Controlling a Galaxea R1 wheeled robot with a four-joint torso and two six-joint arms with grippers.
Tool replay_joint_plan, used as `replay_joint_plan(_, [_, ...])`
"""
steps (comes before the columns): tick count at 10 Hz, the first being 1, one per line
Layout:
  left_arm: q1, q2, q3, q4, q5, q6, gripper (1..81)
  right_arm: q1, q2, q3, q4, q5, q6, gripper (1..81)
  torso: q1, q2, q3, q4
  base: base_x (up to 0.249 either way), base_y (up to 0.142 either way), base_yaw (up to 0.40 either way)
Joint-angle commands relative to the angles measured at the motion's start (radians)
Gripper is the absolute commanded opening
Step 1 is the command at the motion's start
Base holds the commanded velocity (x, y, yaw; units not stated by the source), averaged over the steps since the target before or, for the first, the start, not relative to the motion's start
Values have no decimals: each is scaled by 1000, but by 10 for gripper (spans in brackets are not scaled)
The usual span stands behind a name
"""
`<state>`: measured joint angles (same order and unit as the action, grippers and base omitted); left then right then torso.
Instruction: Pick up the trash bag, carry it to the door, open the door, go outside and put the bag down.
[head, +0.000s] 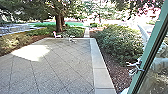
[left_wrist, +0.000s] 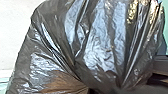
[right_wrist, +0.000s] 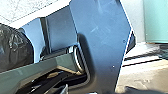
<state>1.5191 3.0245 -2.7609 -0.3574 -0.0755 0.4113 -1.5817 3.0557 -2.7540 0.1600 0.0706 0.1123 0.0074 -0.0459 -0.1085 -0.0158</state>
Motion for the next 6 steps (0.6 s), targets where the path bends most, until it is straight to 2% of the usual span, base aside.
replay_joint_plan(1, [-36, -4, 0, 8, 59, 1, 10, 35, 0, 2, 4, -60, -2, 811, 0, 0, 0, 0, 126, 0, 0])
replay_joint_plan(6, [-38, -5, 0, 6, 60, 1, 10, 36, 1, 2, 4, -60, -2, 811, 0, 1, 0, 0, 91, 0, 0])
